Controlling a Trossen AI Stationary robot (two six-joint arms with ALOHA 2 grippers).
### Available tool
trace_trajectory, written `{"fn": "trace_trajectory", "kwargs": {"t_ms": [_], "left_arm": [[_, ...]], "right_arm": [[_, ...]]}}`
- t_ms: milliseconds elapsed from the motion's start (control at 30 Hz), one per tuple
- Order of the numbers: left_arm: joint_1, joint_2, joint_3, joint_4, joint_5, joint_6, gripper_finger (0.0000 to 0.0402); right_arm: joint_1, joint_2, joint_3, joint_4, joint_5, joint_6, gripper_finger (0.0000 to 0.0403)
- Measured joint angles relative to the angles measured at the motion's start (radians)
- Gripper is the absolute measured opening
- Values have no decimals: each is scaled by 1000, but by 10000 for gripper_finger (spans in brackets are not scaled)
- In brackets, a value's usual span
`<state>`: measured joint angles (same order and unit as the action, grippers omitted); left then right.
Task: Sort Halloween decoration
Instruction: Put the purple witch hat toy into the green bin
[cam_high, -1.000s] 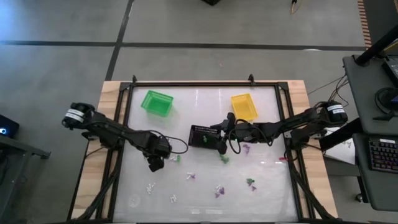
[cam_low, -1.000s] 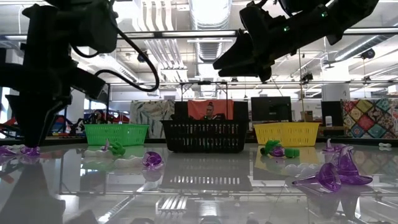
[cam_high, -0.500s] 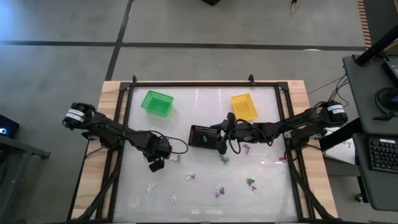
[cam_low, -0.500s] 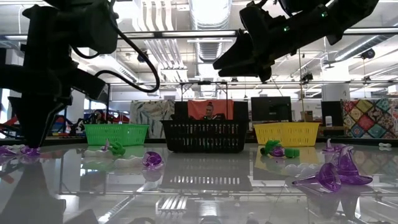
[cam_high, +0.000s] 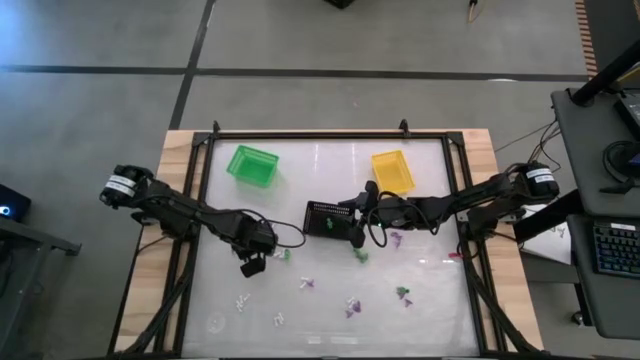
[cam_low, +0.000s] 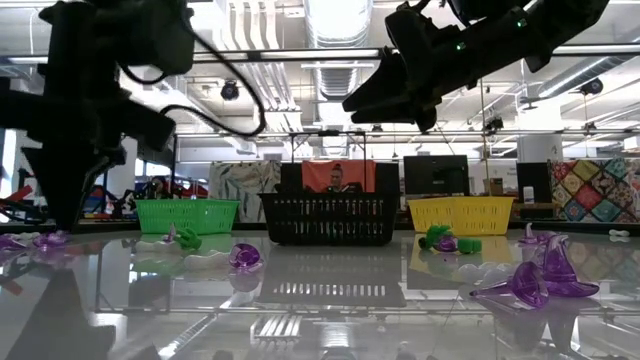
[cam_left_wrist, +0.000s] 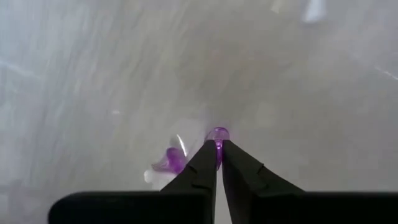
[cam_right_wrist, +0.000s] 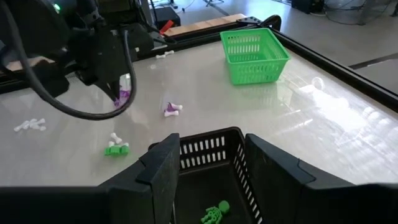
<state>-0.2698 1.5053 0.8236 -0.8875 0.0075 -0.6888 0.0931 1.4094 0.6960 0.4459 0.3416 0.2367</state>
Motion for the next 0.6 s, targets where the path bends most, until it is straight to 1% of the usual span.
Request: {"fn": "trace_trajectory", "kwargs": {"t_ms": [167,267,367,433,533,600], "left_arm": [[-2,-23,67,1,-6,110,1],[-2,-57,104,2,-54,202,0],[19,-105,134,4,-133,295,0],[47,-143,148,13,-213,340,0],[104,-212,156,56,-330,402,0],[154,-254,153,81,-373,448,0]], "right_arm": [[0,0,0,0,0,0,171],[0,0,0,0,0,0,171],[0,0,0,0,0,0,171],[0,0,0,0,0,0,171],[0,0,0,0,0,0,171],[0,0,0,0,0,0,171]]}}
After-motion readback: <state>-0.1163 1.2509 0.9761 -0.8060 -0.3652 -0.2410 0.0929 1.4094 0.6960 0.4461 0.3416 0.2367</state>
